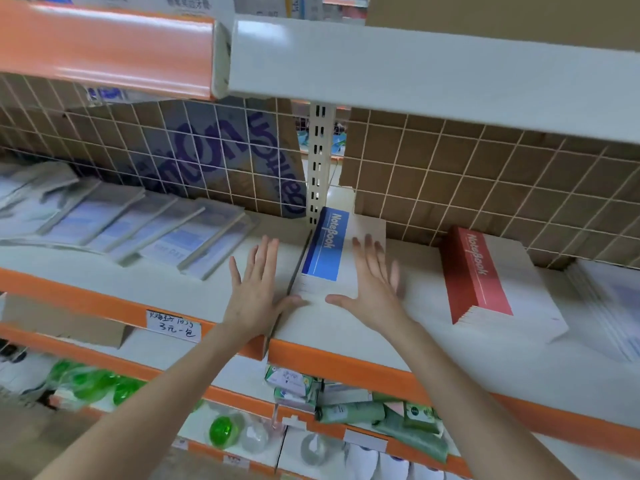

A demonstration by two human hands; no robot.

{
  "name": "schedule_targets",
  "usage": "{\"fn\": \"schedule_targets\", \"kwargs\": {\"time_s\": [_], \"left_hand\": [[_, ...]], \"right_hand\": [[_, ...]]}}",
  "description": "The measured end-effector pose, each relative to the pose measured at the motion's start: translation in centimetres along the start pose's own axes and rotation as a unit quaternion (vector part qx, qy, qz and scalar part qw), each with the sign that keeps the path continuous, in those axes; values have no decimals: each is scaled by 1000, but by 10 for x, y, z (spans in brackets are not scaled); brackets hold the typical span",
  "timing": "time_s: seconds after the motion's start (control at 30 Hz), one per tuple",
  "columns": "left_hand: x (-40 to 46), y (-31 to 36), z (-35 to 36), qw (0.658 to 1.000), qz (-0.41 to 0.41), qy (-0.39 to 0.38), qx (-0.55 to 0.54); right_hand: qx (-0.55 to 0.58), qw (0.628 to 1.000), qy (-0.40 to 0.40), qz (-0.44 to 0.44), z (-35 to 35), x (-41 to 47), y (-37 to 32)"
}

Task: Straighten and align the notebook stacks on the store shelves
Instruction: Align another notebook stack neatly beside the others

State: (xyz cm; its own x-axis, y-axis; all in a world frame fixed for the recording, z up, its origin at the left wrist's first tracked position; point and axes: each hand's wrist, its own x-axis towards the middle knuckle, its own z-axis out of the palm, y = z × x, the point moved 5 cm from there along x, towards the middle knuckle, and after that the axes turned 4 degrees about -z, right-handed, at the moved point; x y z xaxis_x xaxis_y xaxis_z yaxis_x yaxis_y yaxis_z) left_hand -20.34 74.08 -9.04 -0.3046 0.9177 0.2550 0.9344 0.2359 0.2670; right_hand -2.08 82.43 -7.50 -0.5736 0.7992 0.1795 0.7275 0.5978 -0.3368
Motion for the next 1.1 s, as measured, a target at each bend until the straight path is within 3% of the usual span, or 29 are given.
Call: {"fn": "schedule_targets", "kwargs": {"time_s": [0.2,0.37,0.53,0.8,1.1], "left_hand": [[-32,-87,-47,995,-69,21,70],[-66,-201,-101,978,-163,29,128],[-98,-321,-139,958,-233,27,166],[-129,-495,-182,952,-244,2,183],[-36,-585,-190,966,-202,-17,160]], "right_hand": [[22,994,-27,-107,35,34,-96],[29,978,-71,-192,79,55,-210],[20,971,-81,-223,123,86,-324],[38,962,-103,-251,209,128,-509],[2,974,-80,-211,240,219,-577]]}}
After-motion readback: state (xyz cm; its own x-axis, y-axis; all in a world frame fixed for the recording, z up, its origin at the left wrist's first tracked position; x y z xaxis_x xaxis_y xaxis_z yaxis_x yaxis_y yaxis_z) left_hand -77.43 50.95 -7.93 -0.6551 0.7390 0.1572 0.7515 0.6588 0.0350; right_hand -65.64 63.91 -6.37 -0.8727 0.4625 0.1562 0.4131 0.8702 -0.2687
